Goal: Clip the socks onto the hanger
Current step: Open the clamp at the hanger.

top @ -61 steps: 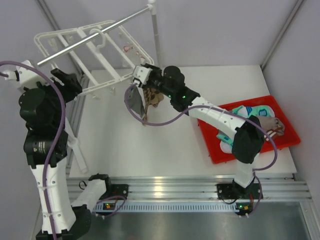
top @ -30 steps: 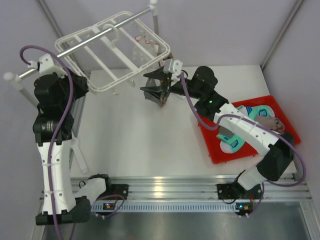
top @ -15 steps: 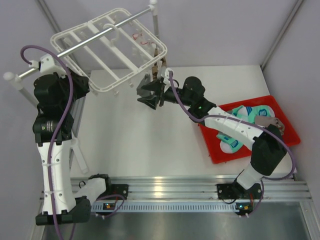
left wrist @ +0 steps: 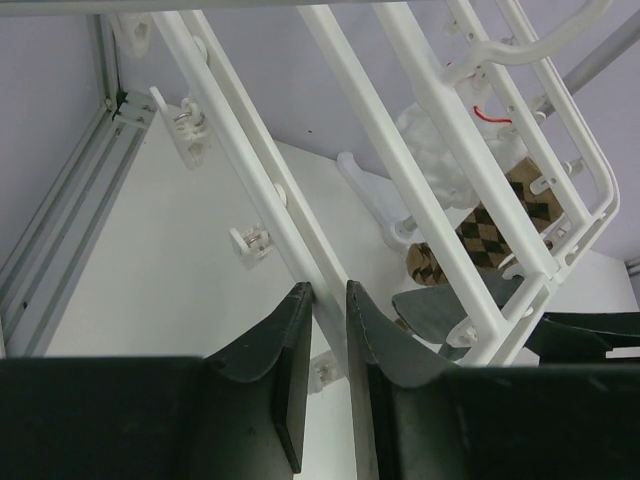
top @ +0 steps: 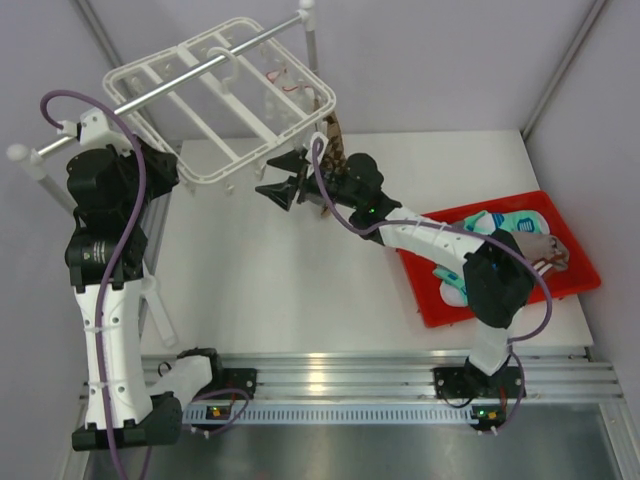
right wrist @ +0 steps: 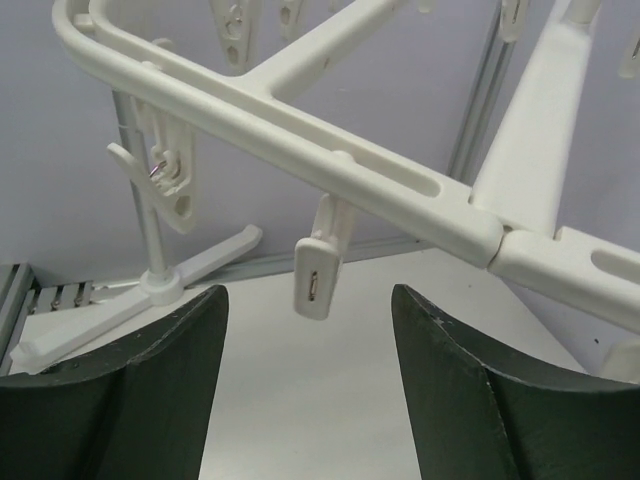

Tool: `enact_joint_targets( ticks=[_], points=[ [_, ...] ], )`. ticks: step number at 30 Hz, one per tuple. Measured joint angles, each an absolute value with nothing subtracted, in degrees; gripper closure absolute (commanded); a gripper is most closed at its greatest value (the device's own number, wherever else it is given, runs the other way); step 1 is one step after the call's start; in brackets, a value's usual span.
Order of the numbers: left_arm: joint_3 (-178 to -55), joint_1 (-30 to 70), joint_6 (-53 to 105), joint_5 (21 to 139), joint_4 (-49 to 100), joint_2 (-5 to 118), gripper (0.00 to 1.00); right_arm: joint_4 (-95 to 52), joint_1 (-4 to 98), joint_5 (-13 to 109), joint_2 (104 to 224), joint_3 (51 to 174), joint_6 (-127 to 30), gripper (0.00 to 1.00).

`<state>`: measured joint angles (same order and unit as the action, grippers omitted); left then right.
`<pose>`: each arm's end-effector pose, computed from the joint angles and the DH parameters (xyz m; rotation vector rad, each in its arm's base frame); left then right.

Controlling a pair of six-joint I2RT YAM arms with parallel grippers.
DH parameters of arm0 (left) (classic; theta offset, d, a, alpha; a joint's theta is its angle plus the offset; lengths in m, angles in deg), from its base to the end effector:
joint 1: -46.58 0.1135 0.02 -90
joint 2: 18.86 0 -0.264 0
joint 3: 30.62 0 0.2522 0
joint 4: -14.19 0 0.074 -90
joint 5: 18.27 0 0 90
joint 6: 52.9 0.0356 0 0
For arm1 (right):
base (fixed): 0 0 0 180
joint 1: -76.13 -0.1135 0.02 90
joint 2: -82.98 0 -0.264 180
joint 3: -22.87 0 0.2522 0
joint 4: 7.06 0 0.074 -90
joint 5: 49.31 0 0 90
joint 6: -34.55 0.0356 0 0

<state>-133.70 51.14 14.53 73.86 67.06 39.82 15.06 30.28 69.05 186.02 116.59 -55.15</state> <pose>0.1709 0.0123 0.4993 -0.3778 1.6838 -0.2645 0.2882 0.3211 0.3532 -0.9378 1.1043 0.9992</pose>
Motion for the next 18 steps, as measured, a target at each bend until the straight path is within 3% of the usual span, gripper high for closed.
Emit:
enact_joint_targets(
  ticks=[9, 12, 18],
  points=[
    [-133.7, 51.38, 14.55, 73.91, 67.17, 40.39, 0.75, 18.49, 29.74, 68.41, 191.38, 121.97, -54.78, 0.39],
    [-133.7, 51.38, 14.55, 74.11, 67.19, 40.56, 0.75, 18.57, 29.72, 68.39, 192.58, 122.26, -54.87, 0.44],
    [-133.7, 51.4, 14.55, 74.67, 67.24, 40.58, 0.75, 18.82, 29.67, 68.09, 193.08, 122.26, -55.61, 0.73]
  ],
)
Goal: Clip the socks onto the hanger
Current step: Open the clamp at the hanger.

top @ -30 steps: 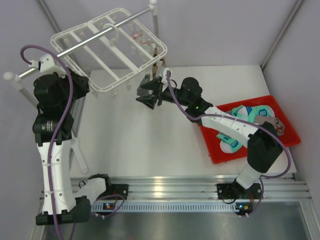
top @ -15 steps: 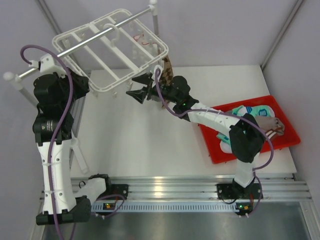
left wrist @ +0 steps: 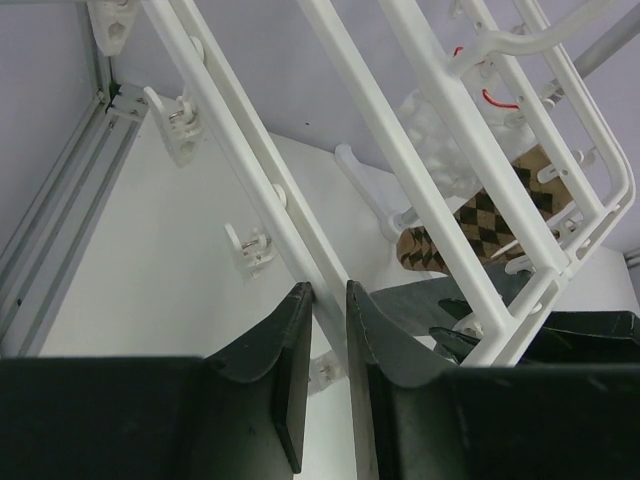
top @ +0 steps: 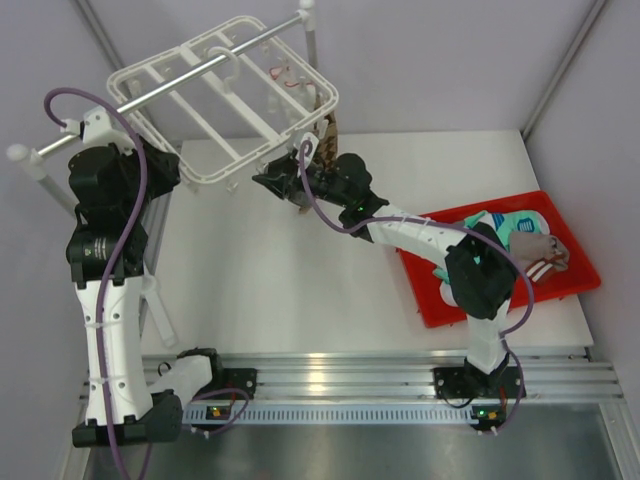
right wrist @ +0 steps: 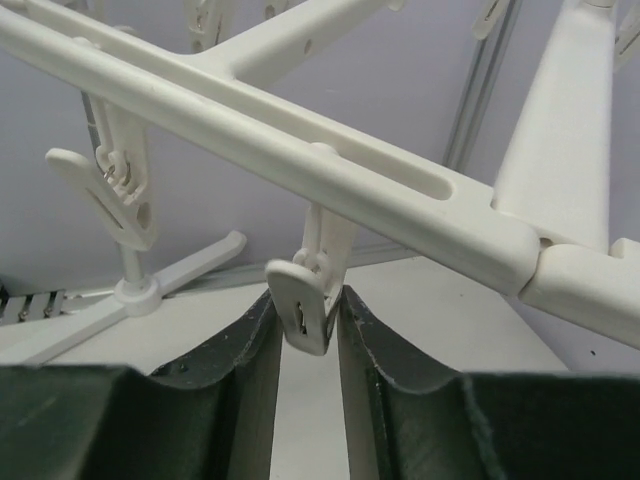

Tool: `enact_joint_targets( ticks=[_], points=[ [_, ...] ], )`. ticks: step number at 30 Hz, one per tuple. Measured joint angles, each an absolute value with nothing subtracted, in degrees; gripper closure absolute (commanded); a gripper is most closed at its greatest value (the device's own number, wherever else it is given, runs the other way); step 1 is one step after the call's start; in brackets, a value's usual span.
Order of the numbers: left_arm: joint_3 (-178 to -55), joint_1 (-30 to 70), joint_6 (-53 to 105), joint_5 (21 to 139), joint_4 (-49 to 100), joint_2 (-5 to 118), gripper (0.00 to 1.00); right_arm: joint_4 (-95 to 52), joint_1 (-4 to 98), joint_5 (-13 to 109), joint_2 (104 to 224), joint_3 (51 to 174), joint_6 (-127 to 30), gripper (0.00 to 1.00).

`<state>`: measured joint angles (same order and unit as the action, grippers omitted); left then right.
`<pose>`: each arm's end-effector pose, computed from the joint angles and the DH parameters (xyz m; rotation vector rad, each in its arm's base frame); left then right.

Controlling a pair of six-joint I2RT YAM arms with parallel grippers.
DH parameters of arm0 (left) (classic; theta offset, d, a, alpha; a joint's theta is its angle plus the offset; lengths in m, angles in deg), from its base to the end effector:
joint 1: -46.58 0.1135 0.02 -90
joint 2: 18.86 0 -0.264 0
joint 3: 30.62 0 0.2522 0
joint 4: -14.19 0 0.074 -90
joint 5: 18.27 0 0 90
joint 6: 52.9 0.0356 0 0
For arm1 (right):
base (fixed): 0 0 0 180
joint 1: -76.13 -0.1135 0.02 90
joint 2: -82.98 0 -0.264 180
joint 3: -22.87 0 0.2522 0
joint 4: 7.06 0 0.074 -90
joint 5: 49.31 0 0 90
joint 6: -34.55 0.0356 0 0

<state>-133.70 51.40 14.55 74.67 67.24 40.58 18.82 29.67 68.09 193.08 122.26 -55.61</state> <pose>0.1759 0.0130 0.4970 -0.3753 1.7016 -0.2718 0.3053 0.3451 0.3422 -0.9220 1.0612 0.9886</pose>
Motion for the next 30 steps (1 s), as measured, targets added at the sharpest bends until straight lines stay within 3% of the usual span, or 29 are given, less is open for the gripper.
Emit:
enact_joint_targets(
  ticks=[4, 10, 12, 17, 30],
  points=[
    [-133.7, 51.45, 14.6, 76.05, 67.26, 40.56, 0.73, 18.62, 29.67, 67.95, 193.08, 122.26, -56.64, 0.91],
    [-134.51, 51.45, 15.51, 82.21, 67.89, 40.37, 0.6, 17.11, 29.63, 70.73, 192.6, 123.11, -57.69, 0.99],
    [-136.5, 51.49, 16.24, 85.3, 69.49, 40.56, 0.51, 15.89, 29.63, 72.33, 191.86, 123.3, -58.45, 1.0],
    [-143.52, 51.49, 18.05, 93.23, 72.59, 40.71, 0.46, 11.14, 28.95, 76.54, 189.06, 124.46, -61.62, 1.0],
    [-147.21, 51.47, 21.44, 110.83, 77.1, 40.93, 0.46, -6.12, 27.31, 82.6, 186.98, 131.0, -72.36, 1.0]
  ],
)
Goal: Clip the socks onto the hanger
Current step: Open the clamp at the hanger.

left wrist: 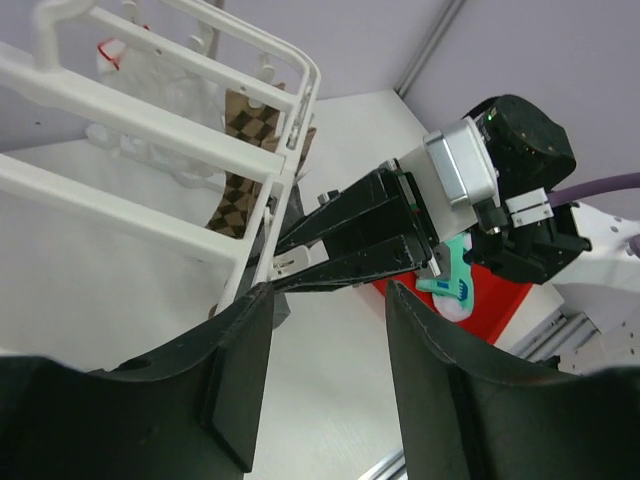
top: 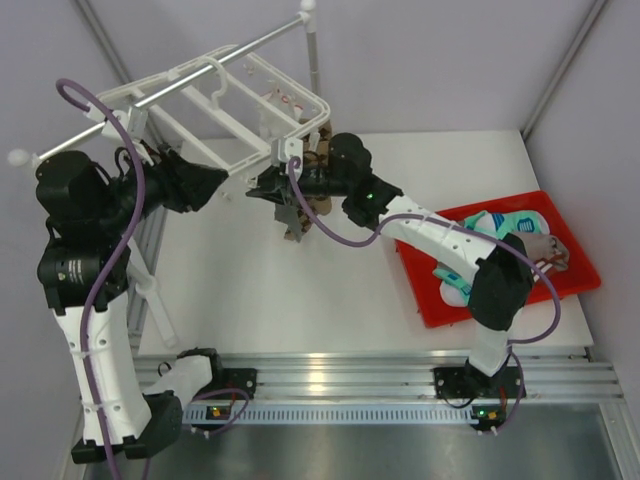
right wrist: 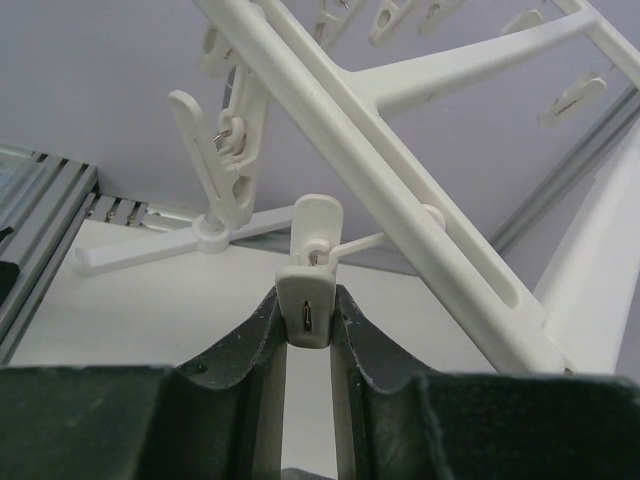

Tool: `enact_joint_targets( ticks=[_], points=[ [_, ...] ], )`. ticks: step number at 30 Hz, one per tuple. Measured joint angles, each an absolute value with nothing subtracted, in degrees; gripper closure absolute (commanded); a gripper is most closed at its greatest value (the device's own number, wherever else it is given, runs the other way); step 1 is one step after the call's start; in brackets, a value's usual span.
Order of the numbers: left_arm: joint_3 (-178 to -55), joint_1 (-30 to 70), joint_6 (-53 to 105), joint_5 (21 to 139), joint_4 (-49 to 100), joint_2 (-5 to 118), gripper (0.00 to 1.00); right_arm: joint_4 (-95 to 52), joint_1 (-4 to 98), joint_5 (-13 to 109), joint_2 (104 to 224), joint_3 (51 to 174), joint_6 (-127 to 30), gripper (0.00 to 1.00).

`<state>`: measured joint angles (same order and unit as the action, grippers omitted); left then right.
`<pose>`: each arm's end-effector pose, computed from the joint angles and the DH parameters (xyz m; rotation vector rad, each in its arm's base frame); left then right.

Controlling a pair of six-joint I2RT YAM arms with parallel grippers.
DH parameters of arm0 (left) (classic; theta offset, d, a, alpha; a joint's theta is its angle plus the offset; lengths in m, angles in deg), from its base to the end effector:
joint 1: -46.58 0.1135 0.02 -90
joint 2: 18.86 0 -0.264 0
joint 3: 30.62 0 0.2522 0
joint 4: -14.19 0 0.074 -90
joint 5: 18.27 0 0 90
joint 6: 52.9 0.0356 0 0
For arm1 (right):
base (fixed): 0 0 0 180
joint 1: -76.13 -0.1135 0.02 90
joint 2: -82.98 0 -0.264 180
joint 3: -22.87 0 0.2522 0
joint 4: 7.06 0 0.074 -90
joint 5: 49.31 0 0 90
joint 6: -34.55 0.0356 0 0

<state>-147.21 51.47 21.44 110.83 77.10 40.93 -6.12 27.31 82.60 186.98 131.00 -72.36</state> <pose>0.1278 -0.0116 0.5419 0.2200 1.6887 -0.7104 0.2689 0.3434 0.3967 -1.3090 0.8973 0.9788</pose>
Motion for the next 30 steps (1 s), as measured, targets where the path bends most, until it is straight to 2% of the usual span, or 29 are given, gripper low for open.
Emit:
enact_joint_targets(
  ticks=[7, 17, 23, 30],
  points=[
    [-144.33, 51.32, 22.33, 114.48, 77.8, 42.27, 0.42, -14.21, 26.13, 80.96, 187.33, 136.48, -72.86, 1.0],
    [-142.99, 48.93, 25.13, 112.88, 79.87, 43.95, 0.43, -17.71, 24.75, 77.94, 188.93, 139.11, -72.77, 1.0],
    [-143.08, 48.3, 25.7, 112.88, 80.75, 44.15, 0.4, -19.28, 24.3, 76.48, 190.02, 140.02, -73.03, 1.0],
    [-144.26, 48.3, 28.08, 111.76, 84.55, 44.12, 0.43, -21.99, 23.42, 75.63, 191.57, 142.91, -73.75, 1.0]
  ],
)
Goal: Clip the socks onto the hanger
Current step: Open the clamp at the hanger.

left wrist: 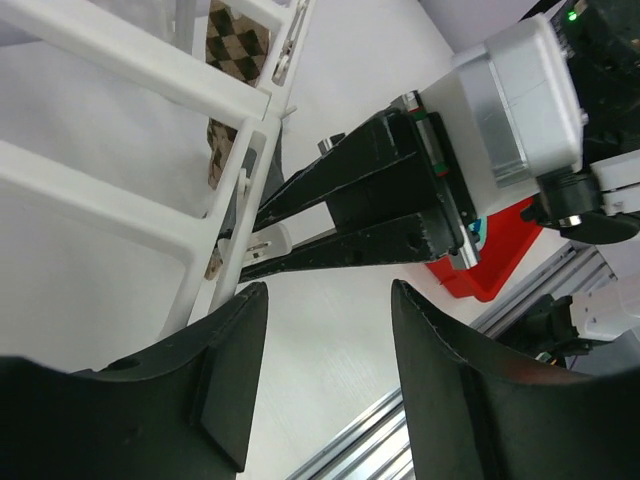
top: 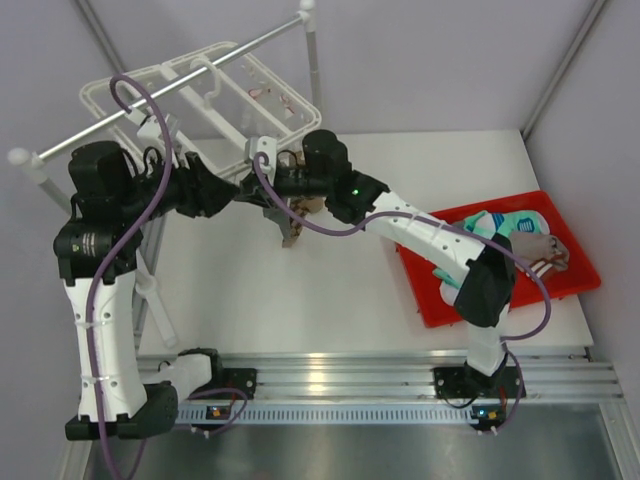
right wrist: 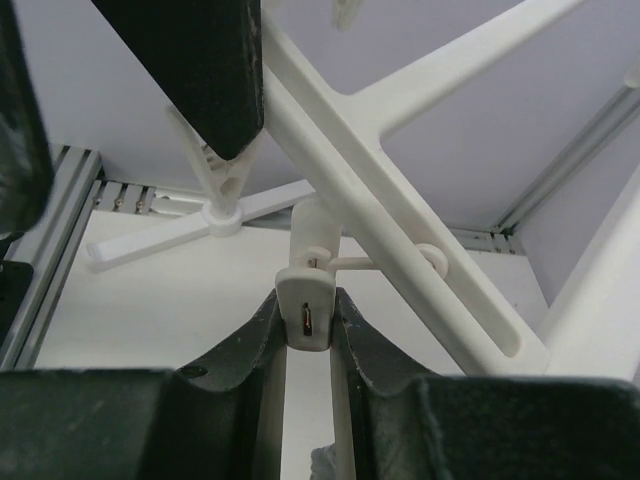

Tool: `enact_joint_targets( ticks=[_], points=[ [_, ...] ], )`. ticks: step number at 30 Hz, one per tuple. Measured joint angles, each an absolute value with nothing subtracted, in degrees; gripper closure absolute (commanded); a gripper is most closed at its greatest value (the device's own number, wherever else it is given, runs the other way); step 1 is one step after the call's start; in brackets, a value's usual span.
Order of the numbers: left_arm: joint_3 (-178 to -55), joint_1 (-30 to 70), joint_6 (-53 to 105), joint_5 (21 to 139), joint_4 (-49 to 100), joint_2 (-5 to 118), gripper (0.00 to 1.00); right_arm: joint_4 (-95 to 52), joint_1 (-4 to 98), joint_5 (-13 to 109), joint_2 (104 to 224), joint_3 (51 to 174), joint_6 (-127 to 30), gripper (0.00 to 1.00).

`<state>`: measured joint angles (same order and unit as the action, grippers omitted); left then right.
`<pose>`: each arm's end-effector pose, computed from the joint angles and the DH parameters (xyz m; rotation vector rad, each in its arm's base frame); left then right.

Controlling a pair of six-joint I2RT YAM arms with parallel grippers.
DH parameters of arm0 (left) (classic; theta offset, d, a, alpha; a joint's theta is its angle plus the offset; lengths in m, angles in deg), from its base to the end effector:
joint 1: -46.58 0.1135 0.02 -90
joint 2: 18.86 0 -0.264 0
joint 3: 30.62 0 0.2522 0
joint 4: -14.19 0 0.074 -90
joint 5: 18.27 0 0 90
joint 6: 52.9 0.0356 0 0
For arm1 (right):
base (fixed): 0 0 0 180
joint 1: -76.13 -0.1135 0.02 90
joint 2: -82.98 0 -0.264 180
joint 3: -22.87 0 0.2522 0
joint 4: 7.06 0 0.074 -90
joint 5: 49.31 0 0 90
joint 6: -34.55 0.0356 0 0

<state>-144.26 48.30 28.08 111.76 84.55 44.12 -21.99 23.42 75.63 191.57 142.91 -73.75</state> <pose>0.1559 -0.0182 0.5096 0.2977 1.8764 -0.7515 0.2590 0.3738 0.4075 -1.3458 1.0514 0.9481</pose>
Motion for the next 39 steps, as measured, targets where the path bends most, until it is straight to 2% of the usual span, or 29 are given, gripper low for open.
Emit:
enact_joint_targets(
  ticks=[9, 21, 39],
  points=[
    [-143.19, 47.95, 29.35, 104.18, 86.91, 43.71, 0.42, -24.61, 22.55, 73.75, 192.36, 144.46, -73.89, 1.0],
    [-133.64, 47.93, 24.32, 97.86, 79.19, 39.97, 0.44, -25.49, 21.08, 68.28, 192.64, 145.86, -74.85, 1.0],
    [-127.39, 47.93, 17.63, 99.42, 69.07, 38.03, 0.42, -26.82, 20.62, 65.33, 192.99, 146.69, -76.16, 1.0]
  ],
)
